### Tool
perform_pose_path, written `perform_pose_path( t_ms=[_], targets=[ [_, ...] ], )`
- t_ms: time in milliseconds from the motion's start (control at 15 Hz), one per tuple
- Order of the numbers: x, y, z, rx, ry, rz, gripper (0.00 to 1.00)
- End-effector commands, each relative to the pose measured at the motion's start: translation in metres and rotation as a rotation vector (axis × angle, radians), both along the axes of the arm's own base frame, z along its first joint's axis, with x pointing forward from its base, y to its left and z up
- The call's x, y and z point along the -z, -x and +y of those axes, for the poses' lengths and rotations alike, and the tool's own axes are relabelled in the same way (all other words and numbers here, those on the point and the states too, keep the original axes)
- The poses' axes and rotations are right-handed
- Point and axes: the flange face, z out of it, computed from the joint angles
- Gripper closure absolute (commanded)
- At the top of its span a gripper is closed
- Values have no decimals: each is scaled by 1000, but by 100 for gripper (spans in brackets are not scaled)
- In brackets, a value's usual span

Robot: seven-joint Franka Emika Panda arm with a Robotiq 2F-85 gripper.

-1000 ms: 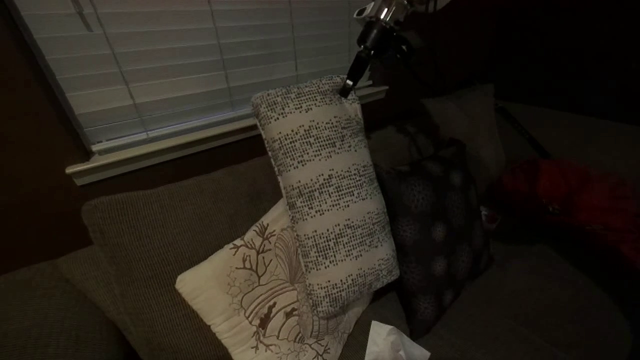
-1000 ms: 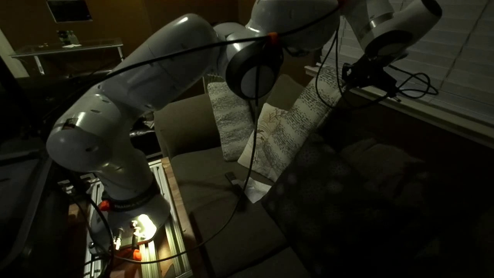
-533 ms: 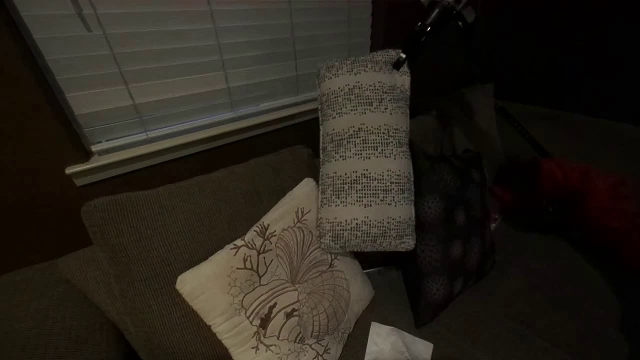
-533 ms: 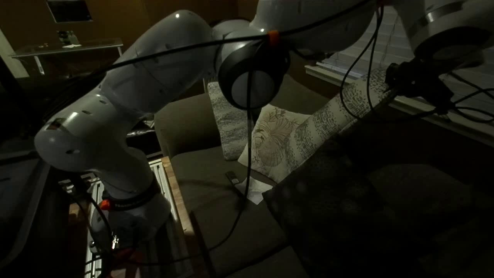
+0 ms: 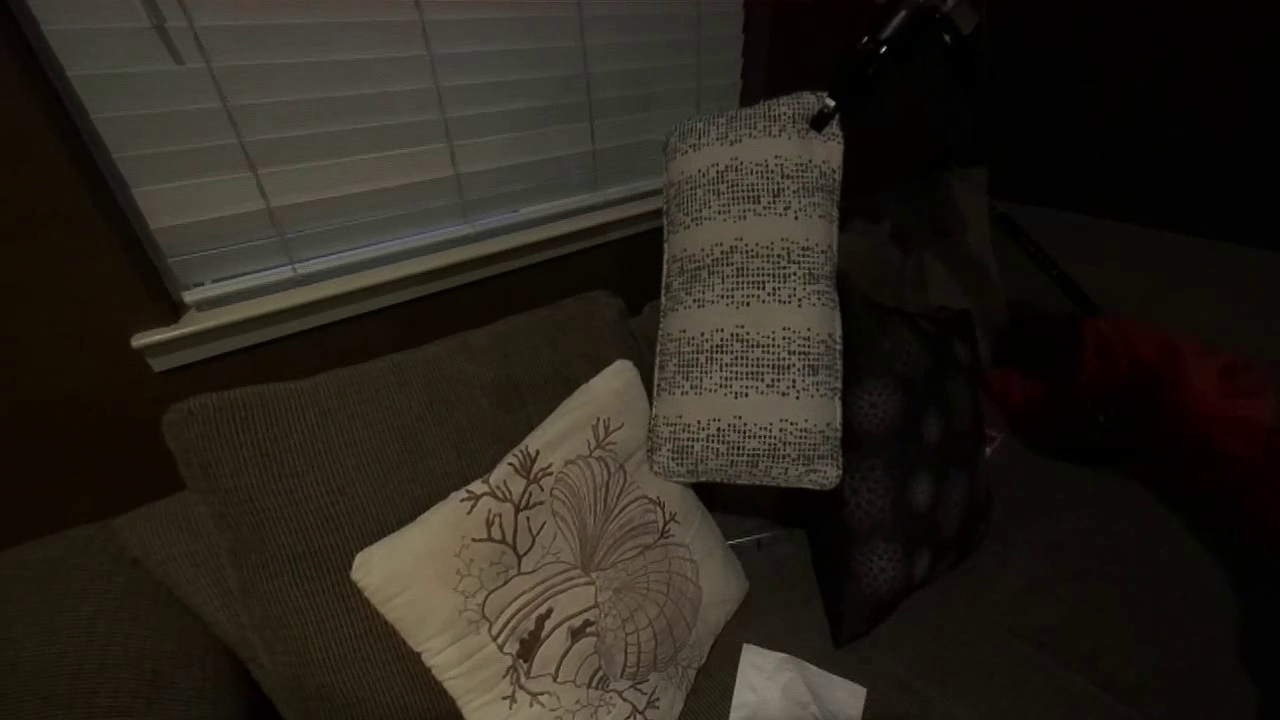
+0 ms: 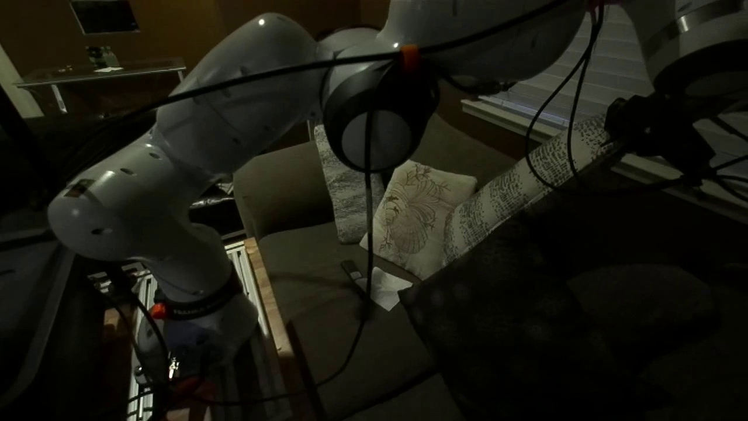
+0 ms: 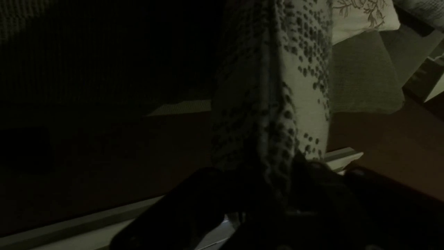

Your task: Move the long white pillow to the right

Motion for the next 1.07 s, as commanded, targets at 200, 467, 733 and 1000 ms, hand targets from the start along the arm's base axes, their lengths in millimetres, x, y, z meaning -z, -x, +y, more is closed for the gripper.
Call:
perform_pose_path(
  t_ms=[200, 467, 733, 1000],
  targets=[
    [-26, 23, -78, 287, -86, -12, 94],
    [-40, 64, -144, 455, -130, 32, 94],
    [-47, 89, -193, 630, -152, 15, 52],
    [-77, 90, -209, 827, -167, -78, 25]
  ],
)
